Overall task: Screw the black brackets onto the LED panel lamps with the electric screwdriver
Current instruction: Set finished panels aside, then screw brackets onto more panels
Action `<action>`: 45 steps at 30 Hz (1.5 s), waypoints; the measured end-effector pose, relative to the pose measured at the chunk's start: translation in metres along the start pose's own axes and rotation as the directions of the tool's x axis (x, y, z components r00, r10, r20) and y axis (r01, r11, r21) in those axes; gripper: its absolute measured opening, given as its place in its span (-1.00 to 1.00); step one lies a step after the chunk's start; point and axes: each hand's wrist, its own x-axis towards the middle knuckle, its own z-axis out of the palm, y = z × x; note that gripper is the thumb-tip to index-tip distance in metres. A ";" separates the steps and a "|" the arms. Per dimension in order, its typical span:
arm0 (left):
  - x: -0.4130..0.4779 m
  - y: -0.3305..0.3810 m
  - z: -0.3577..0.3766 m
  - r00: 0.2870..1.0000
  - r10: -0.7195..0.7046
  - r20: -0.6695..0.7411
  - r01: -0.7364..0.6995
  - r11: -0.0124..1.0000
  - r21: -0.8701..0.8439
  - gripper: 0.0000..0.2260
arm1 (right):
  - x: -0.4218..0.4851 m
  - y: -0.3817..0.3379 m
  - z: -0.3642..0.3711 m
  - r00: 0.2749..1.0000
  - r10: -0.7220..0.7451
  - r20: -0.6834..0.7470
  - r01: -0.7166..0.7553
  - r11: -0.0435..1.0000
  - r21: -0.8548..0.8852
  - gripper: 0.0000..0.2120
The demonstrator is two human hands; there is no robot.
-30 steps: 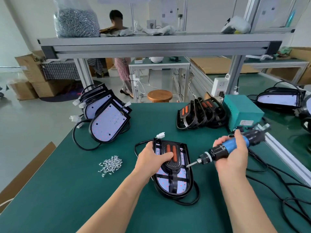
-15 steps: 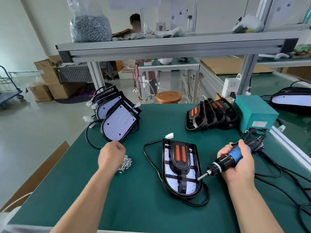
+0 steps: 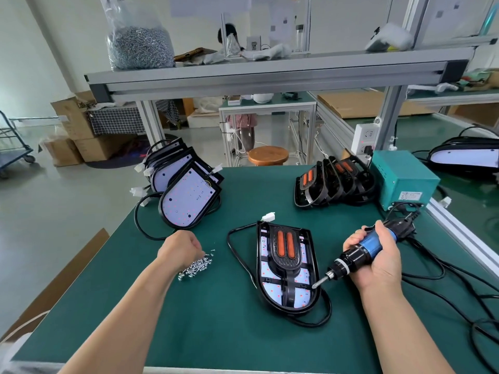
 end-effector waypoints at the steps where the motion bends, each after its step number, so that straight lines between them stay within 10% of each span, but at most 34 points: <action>1: 0.000 -0.001 0.001 1.000 0.011 -0.004 -0.011 1.000 -0.012 -0.86 | 0.000 0.000 0.000 1.000 0.000 0.001 0.000 1.000 0.001 -0.78; 11: -0.025 0.013 -0.004 0.950 0.152 -0.273 -0.237 0.919 -0.314 -0.83 | -0.006 0.000 0.007 0.999 -0.004 -0.053 0.006 1.000 0.029 -0.78; 21: -0.118 0.088 0.026 0.889 0.456 -0.049 -0.355 0.617 -0.702 -0.77 | -0.033 -0.004 0.035 0.977 -0.026 -0.213 0.063 0.984 0.165 -0.80; 45: -0.138 0.106 0.058 0.933 0.359 -0.023 -0.187 0.431 -0.883 -0.79 | -0.054 -0.010 0.051 0.963 -0.106 -0.248 0.144 0.979 0.141 -0.81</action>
